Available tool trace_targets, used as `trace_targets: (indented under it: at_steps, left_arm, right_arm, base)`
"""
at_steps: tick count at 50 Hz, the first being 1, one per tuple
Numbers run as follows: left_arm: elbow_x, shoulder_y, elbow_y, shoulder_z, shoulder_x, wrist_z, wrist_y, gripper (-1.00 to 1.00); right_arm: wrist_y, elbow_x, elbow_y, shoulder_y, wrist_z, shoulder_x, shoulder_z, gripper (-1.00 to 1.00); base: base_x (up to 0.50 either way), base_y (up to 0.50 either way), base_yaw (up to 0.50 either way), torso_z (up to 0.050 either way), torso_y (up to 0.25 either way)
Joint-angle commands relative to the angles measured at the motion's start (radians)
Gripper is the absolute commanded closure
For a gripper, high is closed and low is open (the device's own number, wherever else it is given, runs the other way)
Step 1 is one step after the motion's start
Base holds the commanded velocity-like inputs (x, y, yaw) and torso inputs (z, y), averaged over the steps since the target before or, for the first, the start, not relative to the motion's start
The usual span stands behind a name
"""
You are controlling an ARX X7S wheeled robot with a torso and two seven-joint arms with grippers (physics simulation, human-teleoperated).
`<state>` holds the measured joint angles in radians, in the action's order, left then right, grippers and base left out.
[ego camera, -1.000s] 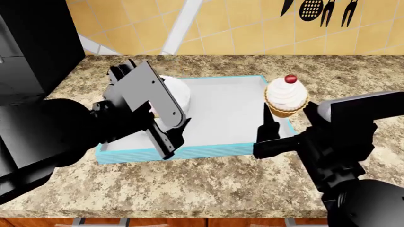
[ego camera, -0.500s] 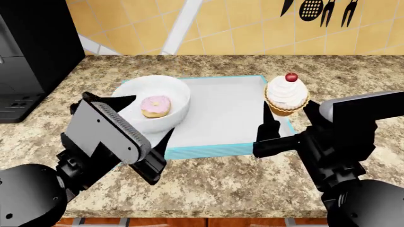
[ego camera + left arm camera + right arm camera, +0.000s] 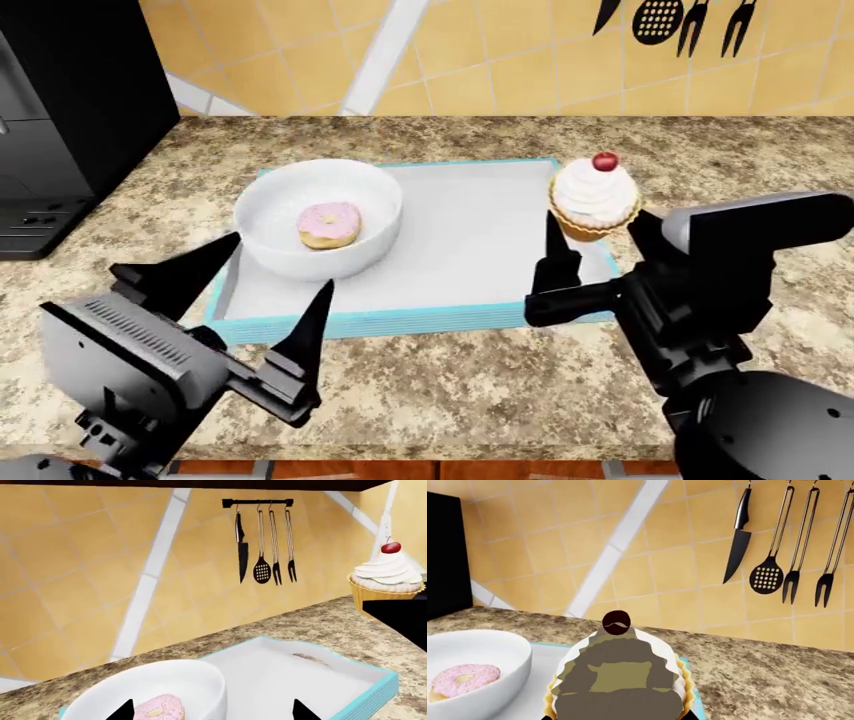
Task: Pick up the bowl with donut and place it on the tray. Pick up the cupcake and place it on the tray.
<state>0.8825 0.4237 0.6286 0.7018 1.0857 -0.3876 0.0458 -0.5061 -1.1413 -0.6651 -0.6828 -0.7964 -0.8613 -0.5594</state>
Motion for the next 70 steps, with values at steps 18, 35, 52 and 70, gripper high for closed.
trace_targets:
  at_steps: [18, 35, 52, 70]
  left_arm:
    - [-0.082, -0.137, 0.007, -0.018, 0.009, -0.016, 0.172, -1.0]
    - [-0.088, -0.133, 0.012, -0.01, -0.001, -0.006, 0.163, -1.0]
    - [-0.087, -0.131, 0.012, -0.008, -0.008, 0.002, 0.162, -1.0]
    - [-0.085, -0.13, 0.005, -0.007, -0.014, 0.007, 0.159, -1.0]
  right_arm:
    - [-0.139, 0.021, 0.26, -0.26, 0.164, 0.151, -0.074, 1.0]
    - [-0.136, 0.079, 0.519, -0.354, 0.347, 0.275, -0.143, 1.0]
    - [-0.069, 0.138, 0.725, -0.366, 0.471, 0.366, -0.18, 1.0]
    - [-0.01, 0.186, 0.884, -0.347, 0.547, 0.432, -0.212, 1.0]
  base:
    - [0.0, 0.0, 0.0, 0.0, 0.0]
    - [0.0, 0.0, 0.0, 0.0, 0.0]
    - [0.0, 0.0, 0.0, 0.0, 0.0]
    - [0.0, 0.0, 0.0, 0.0, 0.001]
